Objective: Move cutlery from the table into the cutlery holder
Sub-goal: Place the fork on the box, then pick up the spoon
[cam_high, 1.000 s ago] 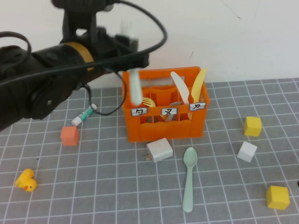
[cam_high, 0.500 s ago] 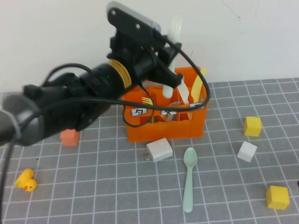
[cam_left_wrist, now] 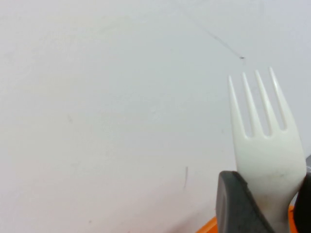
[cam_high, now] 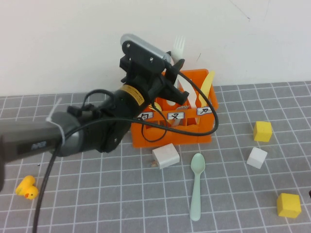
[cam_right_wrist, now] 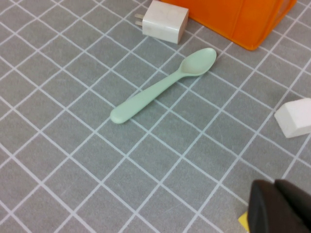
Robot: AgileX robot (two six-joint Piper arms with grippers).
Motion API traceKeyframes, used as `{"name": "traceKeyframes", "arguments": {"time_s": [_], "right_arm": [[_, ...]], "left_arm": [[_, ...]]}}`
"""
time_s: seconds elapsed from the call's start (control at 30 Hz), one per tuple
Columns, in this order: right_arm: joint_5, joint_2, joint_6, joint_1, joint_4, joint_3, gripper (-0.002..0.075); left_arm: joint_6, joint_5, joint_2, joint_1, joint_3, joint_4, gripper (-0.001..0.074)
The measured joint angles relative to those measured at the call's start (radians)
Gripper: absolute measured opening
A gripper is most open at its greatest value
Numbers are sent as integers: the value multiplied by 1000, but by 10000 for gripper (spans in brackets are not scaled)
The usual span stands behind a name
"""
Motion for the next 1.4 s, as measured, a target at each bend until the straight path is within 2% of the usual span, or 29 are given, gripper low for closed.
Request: {"name": "traceKeyframes", "arguments": {"time_s": [0.3, 0.37, 0.47, 0.53, 0.67, 0.73, 0.83, 1.0, 1.13, 1.23, 1.4], "right_arm": [[0, 0, 0, 0, 0, 0, -3], [0, 0, 0, 0, 0, 0, -3], [0, 0, 0, 0, 0, 0, -3], [0, 0, 0, 0, 0, 0, -3], [0, 0, 0, 0, 0, 0, -3], [0, 0, 0, 0, 0, 0, -3], [0, 0, 0, 0, 0, 0, -3], [43, 0, -2, 0, 16, -3, -3], [122, 0, -6, 0, 41, -32, -3], [158, 0, -2, 0, 63, -73, -3], [250, 4, 39, 0, 84, -185, -3]], "left_arm": [[26, -43, 40, 0, 0, -52, 221], [29, -43, 40, 0, 0, -58, 256], [32, -38, 40, 0, 0, -79, 367], [38, -35, 40, 0, 0, -81, 411], [44, -30, 31, 0, 0, -69, 425], [47, -27, 12, 0, 0, -65, 404], [48, -25, -38, 0, 0, -60, 324], [74, 38, -190, 0, 0, -56, 84], [61, 158, -348, 0, 0, -56, 18], [20, 354, -500, 0, 0, -56, 6], [-17, 849, -713, 0, 0, -56, 2]]}}
